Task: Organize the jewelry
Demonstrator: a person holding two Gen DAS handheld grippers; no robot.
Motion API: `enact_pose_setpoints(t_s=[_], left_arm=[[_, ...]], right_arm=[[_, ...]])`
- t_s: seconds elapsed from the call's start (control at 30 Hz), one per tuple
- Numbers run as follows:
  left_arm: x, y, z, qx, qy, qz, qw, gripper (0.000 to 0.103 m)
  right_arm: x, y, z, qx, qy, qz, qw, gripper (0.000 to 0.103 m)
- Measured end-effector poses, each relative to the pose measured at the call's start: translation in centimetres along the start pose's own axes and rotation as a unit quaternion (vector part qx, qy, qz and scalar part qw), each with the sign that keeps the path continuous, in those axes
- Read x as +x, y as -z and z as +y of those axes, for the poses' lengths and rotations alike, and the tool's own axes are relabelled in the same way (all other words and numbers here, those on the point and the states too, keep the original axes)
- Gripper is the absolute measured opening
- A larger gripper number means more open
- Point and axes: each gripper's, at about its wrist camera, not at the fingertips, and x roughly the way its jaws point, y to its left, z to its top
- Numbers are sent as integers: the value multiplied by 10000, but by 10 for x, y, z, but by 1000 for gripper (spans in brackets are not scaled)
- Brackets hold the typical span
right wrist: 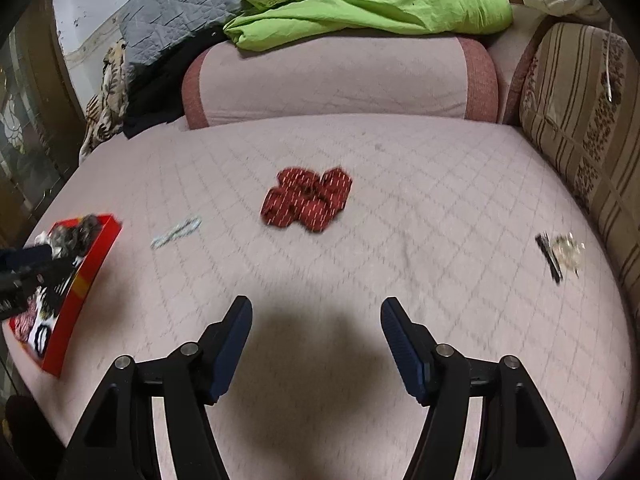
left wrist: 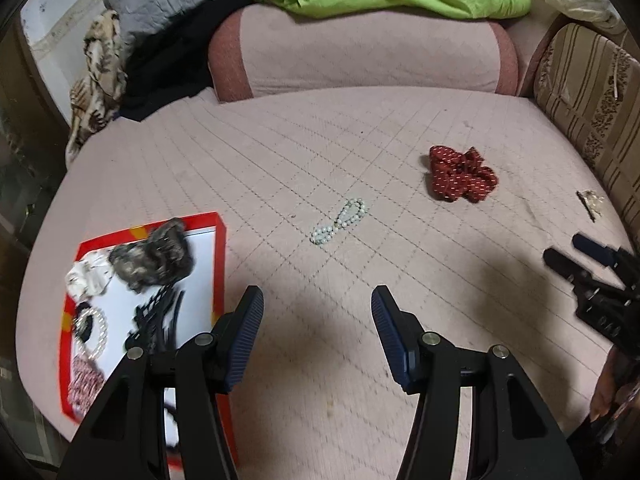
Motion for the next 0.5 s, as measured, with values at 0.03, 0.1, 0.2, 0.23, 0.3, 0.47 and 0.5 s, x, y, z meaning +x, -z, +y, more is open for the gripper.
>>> enact_pose_setpoints(t_s=[0.03, 0.1, 0.2, 0.23, 0.3, 0.47, 0.5], left_arm=[[7, -2, 1, 15, 4, 17, 10000, 55], [22, -7, 0, 39, 8, 75, 10000, 55], [48, -13, 1, -19, 171, 252, 9995, 55], [58, -16, 1, -57, 230, 309, 9992, 55], [70, -20, 1, -117, 287, 369, 9988, 55], [103, -28, 3, -315, 605, 569, 9960, 55], [107, -29, 3, -320, 606, 583, 9959, 55]], right_arm=[[4, -6, -2, 20, -20, -22, 10000, 76], [15, -17, -5, 81, -17, -54, 10000, 78], [34, -34, -9, 215, -62, -31, 9997, 79], [39, -39, -11, 258, -74, -12, 9996, 79], [54, -48, -14, 369, -93, 41, 9993, 79], [84, -63, -24, 590, -95, 197, 9980, 79], [90, -66, -26, 615, -89, 239, 9978, 79]])
